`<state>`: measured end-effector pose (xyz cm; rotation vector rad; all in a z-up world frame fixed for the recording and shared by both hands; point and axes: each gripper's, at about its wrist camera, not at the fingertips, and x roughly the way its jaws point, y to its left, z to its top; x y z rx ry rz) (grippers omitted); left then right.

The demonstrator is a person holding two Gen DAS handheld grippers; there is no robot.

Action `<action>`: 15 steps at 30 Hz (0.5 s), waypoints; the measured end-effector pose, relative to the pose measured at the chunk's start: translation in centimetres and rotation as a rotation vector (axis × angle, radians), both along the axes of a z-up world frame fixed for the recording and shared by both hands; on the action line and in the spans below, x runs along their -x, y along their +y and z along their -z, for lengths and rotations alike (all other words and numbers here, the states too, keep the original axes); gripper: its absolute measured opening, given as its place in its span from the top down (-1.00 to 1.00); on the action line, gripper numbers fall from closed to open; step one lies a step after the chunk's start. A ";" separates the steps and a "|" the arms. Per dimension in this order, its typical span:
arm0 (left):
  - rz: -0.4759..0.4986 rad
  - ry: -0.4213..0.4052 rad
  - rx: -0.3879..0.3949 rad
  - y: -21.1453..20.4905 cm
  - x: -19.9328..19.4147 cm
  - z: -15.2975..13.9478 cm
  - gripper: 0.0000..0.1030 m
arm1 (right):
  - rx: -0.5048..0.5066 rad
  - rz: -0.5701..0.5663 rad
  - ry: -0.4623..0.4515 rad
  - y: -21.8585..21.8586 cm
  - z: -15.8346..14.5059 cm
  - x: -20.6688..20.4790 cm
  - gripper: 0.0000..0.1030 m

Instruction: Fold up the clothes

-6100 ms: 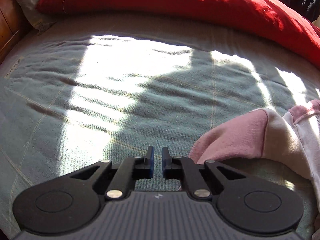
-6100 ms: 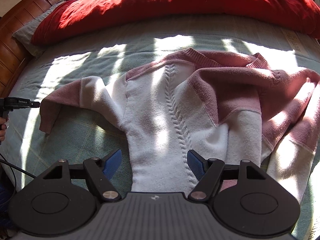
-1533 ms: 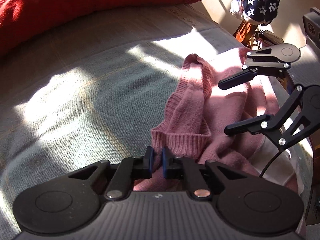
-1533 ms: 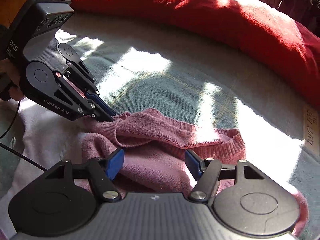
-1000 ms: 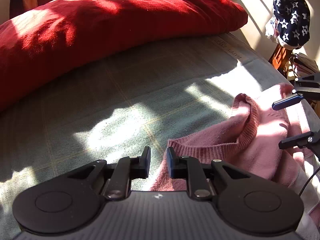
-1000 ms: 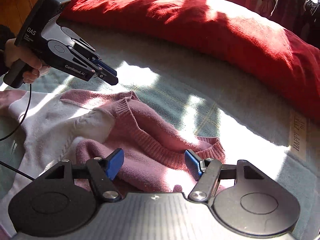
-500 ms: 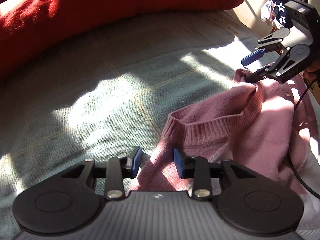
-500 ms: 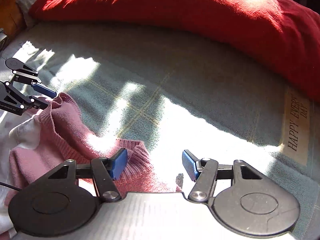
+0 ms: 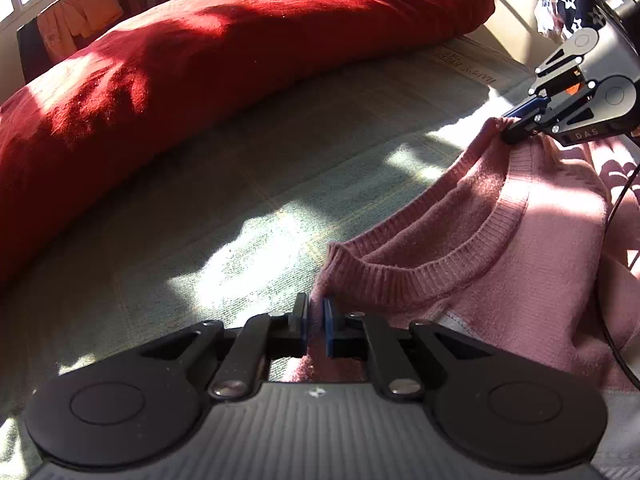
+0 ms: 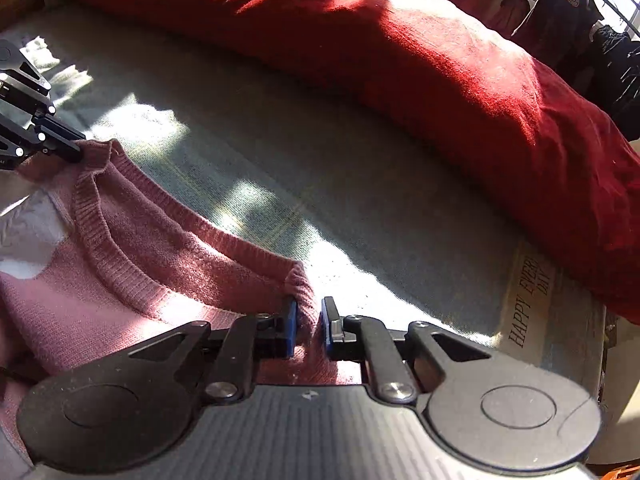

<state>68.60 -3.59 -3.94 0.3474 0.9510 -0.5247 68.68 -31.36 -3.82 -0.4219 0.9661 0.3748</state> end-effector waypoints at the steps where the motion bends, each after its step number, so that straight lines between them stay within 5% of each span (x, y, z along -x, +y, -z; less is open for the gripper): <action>1: -0.014 0.000 0.008 0.1 0.0 -0.1 0.75 | 0.004 0.007 0.008 0.1 0.2 0.0 0.56; 6: -0.030 -0.059 0.026 0.4 1.7 -1.3 0.71 | -0.038 -0.027 0.003 1.4 -1.1 1.8 0.25; 11: 0.015 0.079 0.086 -0.3 3.4 0.1 0.59 | -0.117 -0.030 0.103 2.9 0.0 2.4 0.12; 15: -0.068 0.109 0.081 -0.1 2.8 2.4 0.54 | -0.164 0.044 0.149 2.9 2.0 1.6 -0.03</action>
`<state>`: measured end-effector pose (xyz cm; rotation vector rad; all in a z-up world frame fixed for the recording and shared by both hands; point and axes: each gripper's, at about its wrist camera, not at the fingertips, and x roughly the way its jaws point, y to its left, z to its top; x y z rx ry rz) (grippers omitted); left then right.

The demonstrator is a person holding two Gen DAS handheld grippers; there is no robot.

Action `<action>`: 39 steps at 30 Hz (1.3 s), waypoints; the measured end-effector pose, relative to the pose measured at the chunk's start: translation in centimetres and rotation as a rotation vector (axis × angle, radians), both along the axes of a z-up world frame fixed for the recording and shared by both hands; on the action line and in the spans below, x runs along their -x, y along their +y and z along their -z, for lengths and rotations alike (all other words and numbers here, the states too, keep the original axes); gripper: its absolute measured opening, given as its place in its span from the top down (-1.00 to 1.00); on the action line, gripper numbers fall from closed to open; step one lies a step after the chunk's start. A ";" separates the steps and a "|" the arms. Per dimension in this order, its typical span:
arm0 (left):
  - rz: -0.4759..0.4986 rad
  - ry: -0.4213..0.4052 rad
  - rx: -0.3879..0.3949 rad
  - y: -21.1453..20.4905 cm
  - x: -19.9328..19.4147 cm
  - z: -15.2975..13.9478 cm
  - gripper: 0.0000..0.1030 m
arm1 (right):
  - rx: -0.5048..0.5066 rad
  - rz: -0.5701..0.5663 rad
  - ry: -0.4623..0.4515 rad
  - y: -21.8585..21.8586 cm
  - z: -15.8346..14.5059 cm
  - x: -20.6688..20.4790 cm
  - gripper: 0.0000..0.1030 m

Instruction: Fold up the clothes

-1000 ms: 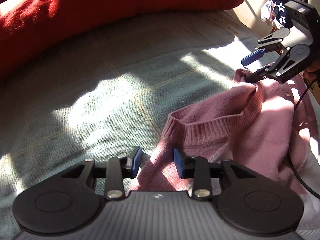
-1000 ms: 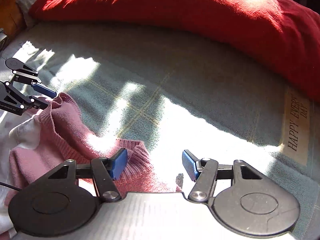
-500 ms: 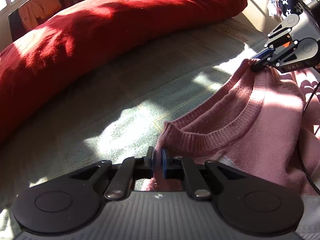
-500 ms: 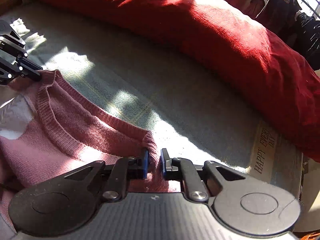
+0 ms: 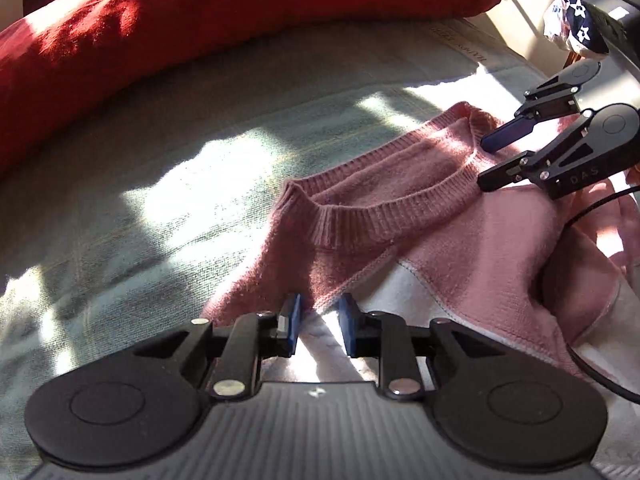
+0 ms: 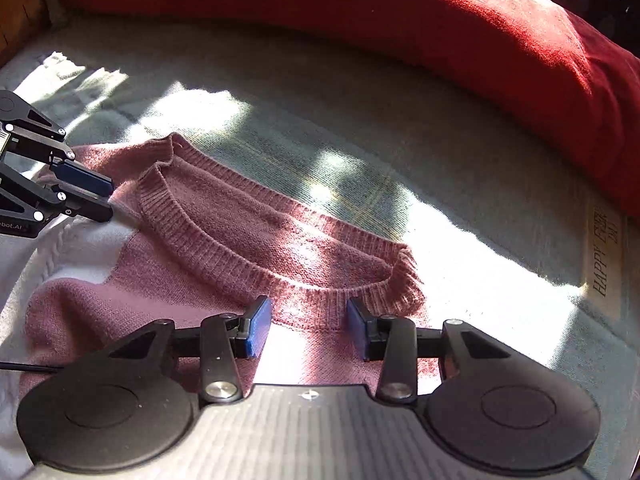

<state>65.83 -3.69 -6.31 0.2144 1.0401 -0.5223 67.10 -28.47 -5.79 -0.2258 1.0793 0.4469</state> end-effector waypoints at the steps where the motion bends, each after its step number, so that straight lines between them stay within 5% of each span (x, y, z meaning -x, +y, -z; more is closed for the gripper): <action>1: -0.036 -0.003 0.023 0.3 -0.2 -0.5 0.55 | -0.026 0.031 0.007 -0.2 0.2 -0.3 -0.04; 7: -0.197 -0.045 0.088 4.7 1.4 -4.5 0.61 | -0.086 0.121 -0.031 -1.9 -3.5 1.5 -0.09; 12: -0.460 0.122 0.270 11.0 7.0 -5.3 0.55 | -0.123 0.187 -0.038 -3.2 -5.5 5.3 -0.15; 17: -0.679 0.322 0.456 14.2 13.7 -2.6 0.44 | -0.188 0.286 0.001 -3.4 -5.9 9.6 -0.22; 19: -0.745 0.374 0.518 14.4 15.9 -1.0 0.21 | -0.218 0.321 0.023 -3.2 -5.8 11.1 -0.24; 28: -0.927 0.312 0.787 14.1 17.5 3.8 0.12 | -0.316 0.443 0.077 -2.7 -5.4 15.9 -0.30; 31: -0.945 0.249 0.739 13.5 16.8 3.6 0.32 | -0.320 0.452 0.090 -2.4 -5.1 16.8 -0.30; 32: -0.931 0.230 0.678 13.2 16.4 3.1 0.62 | -0.318 0.453 0.095 -2.3 -5.0 17.0 -0.30; 34: -0.889 0.184 0.574 12.9 15.8 1.8 0.69 | -0.293 0.443 0.095 -2.0 -5.0 17.3 -0.30; 39: -0.852 0.050 0.472 14.6 14.0 -1.9 0.72 | -0.248 0.402 0.077 -1.8 -5.6 18.2 -0.31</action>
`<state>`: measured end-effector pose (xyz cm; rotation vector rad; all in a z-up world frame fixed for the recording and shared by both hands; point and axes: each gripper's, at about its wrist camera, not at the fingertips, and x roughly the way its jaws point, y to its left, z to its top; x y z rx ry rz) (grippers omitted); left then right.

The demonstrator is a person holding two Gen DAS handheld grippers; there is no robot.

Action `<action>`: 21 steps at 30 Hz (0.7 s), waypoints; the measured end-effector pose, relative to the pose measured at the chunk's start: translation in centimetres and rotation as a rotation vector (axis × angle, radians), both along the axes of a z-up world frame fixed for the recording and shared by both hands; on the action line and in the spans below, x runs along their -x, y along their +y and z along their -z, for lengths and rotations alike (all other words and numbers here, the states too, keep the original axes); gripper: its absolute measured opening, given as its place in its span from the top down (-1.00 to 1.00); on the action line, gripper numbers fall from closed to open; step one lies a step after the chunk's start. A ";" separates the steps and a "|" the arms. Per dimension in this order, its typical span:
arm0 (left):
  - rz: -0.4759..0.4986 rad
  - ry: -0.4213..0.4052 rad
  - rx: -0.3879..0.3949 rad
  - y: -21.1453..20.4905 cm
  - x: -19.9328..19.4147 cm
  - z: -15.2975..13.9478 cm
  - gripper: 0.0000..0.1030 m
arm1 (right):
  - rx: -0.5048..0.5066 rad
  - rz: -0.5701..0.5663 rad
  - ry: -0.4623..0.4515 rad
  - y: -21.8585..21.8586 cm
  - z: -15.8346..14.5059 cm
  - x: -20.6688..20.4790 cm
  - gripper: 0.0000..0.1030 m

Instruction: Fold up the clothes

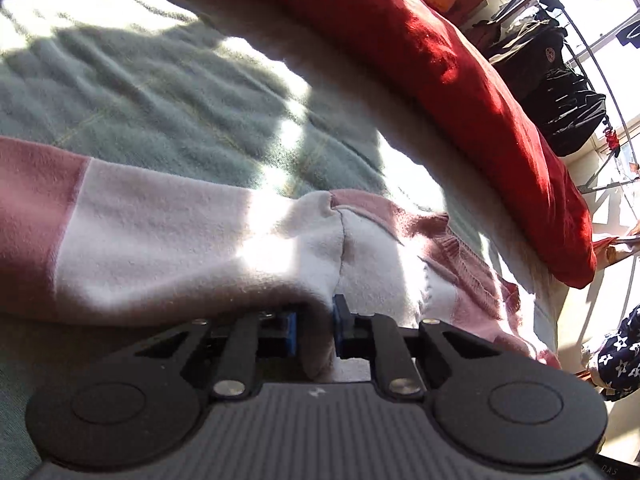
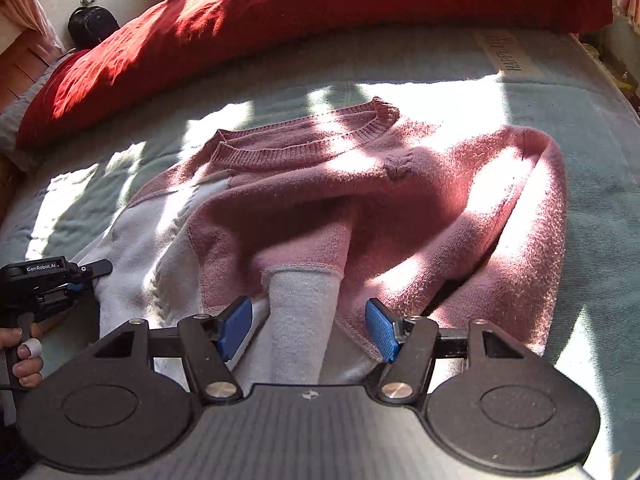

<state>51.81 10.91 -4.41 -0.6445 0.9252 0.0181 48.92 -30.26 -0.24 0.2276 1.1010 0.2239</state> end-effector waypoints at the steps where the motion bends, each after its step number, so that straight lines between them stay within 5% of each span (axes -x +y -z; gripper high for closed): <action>1: 0.013 -0.014 -0.031 0.5 -0.8 -0.7 0.72 | 0.005 -0.001 -0.001 -0.1 -0.1 0.1 -0.31; 6: 0.097 0.027 -0.156 1.0 -4.6 -0.8 0.66 | -0.002 0.013 -0.004 -1.2 -0.2 0.7 -0.34; 10: 0.129 0.083 -0.166 0.0 -4.6 0.6 0.66 | -0.011 0.016 0.001 -1.4 0.0 1.3 -0.34; 17: 0.083 0.113 -0.034 -1.0 0.6 0.8 0.24 | -0.019 0.006 0.015 -2.0 0.0 2.2 -0.36; 21: 0.110 0.159 0.041 -2.2 2.5 1.7 0.22 | -0.035 0.007 0.022 -2.1 0.2 2.6 -0.37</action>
